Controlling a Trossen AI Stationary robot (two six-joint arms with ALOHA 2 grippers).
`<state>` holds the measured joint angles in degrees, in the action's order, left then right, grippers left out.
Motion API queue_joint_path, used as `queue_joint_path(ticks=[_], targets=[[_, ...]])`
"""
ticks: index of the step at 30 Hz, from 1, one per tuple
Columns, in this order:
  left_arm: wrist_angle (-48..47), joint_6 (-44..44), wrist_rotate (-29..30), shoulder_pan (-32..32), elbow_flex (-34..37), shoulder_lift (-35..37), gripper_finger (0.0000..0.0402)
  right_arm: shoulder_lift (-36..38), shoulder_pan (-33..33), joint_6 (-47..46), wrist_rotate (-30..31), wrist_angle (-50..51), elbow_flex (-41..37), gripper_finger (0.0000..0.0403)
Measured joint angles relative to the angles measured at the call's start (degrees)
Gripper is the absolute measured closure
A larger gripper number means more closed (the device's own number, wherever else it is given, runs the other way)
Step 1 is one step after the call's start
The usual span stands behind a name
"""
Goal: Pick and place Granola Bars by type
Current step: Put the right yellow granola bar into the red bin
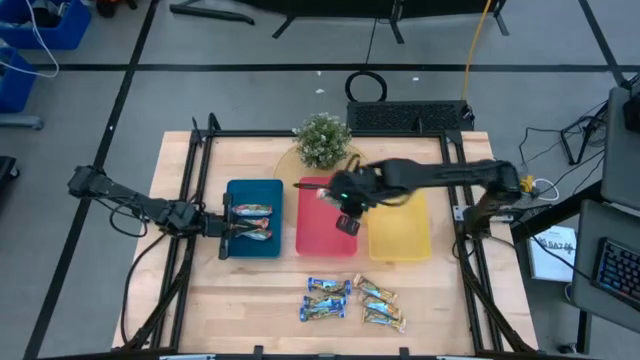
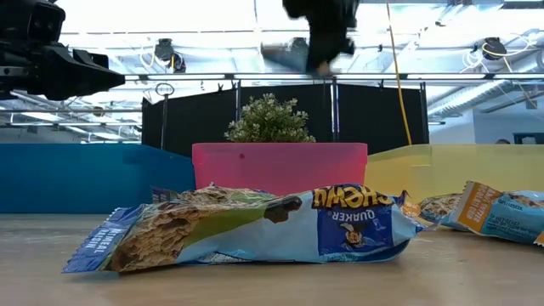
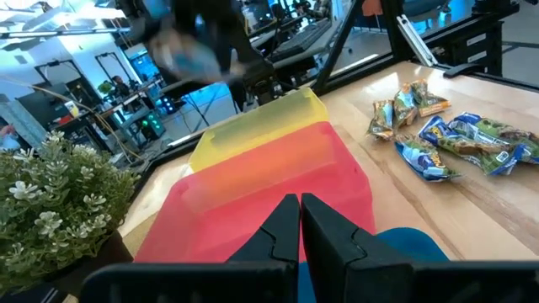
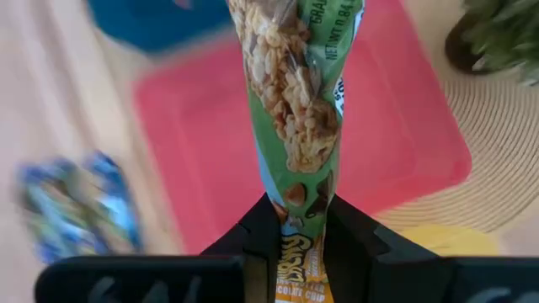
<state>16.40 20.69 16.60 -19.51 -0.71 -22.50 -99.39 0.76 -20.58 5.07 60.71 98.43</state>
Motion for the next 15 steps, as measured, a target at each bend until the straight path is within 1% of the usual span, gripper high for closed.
queue_joint_path(ticks=[2, 4, 6, 10, 15], targets=[[-0.26, 0.15, 0.03, -0.01, 0.00, 0.01, 0.0378, -3.03, -2.03, 7.29, -2.34, 1.38, 0.09, 0.0346], [-0.69, 0.88, 0.23, -0.01, 0.02, 0.00, 0.0378, -5.96, -3.02, 13.98, -2.45, 1.96, 0.11, 0.0346], [-1.28, 1.92, 0.58, 0.00, 0.02, 0.00, 0.0378, -8.72, -3.43, 18.29, -2.06, 1.67, 0.11, 0.0347], [-1.64, 3.39, 2.77, 0.01, 0.02, 0.00, 0.0378, -13.83, -4.31, 20.43, 0.99, -1.06, 0.20, 0.0347], [-1.63, 3.84, 5.85, 0.01, 0.02, 0.00, 0.0378, -18.83, -5.10, 26.87, 2.65, -3.61, 0.20, 0.0347]])
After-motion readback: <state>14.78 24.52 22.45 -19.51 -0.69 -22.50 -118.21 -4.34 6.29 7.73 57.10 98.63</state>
